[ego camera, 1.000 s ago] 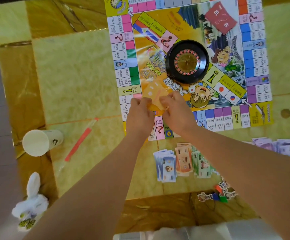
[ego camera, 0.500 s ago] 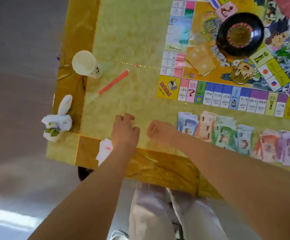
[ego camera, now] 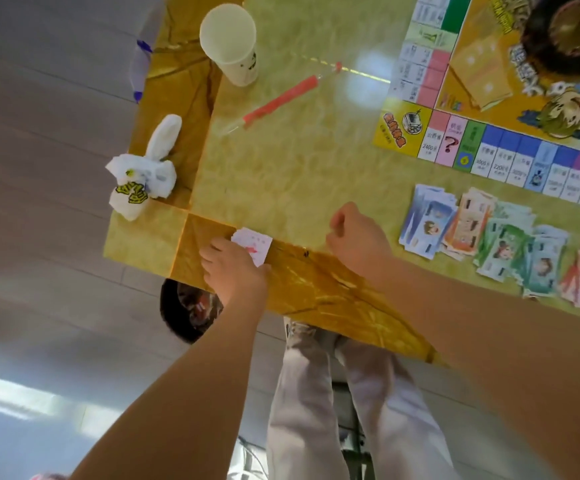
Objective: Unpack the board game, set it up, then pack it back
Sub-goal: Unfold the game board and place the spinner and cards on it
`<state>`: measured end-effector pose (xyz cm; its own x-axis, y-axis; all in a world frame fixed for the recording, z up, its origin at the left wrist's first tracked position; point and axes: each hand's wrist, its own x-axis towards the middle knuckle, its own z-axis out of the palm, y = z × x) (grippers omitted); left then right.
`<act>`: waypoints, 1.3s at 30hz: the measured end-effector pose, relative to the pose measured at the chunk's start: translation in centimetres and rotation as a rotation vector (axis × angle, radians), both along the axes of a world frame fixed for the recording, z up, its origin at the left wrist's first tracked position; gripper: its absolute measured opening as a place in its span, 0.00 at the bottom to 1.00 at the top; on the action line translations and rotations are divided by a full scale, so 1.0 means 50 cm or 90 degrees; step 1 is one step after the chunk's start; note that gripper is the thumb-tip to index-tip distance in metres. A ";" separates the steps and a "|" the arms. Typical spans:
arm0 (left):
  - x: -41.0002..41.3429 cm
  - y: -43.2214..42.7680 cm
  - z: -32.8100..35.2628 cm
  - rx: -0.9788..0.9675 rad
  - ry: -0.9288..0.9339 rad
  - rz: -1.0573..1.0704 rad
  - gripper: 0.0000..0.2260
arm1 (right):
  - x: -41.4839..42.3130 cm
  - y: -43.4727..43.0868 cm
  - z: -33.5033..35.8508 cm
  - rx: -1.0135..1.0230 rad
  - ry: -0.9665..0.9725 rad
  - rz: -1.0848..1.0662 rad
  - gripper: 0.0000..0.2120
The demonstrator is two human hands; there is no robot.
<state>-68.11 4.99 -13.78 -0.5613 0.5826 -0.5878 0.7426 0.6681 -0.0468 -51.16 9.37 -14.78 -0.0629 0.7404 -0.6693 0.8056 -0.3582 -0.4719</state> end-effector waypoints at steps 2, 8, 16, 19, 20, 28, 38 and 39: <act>-0.008 -0.009 -0.003 0.000 -0.021 0.038 0.38 | -0.006 -0.007 0.000 0.011 -0.014 -0.004 0.08; -0.028 -0.006 -0.009 -0.014 -0.056 0.014 0.36 | -0.021 -0.011 0.001 0.024 -0.038 -0.019 0.07; -0.012 -0.024 -0.008 0.097 -0.091 0.034 0.31 | -0.054 -0.032 0.000 0.062 0.029 -0.015 0.09; -0.018 -0.030 -0.016 0.111 -0.120 0.034 0.29 | -0.070 -0.039 -0.003 0.080 0.069 0.004 0.10; -0.022 -0.032 -0.018 0.116 -0.125 0.026 0.29 | -0.075 -0.041 -0.005 0.081 0.076 0.007 0.10; -0.050 -0.035 -0.024 0.141 -0.117 -0.079 0.28 | -0.114 -0.044 -0.006 0.061 0.172 0.043 0.22; -0.049 -0.028 -0.001 0.202 -0.183 -0.332 0.22 | -0.121 -0.038 -0.008 0.123 0.116 0.154 0.23; -0.045 -0.024 0.003 0.215 -0.190 -0.332 0.22 | -0.112 -0.037 -0.005 0.116 0.144 0.125 0.23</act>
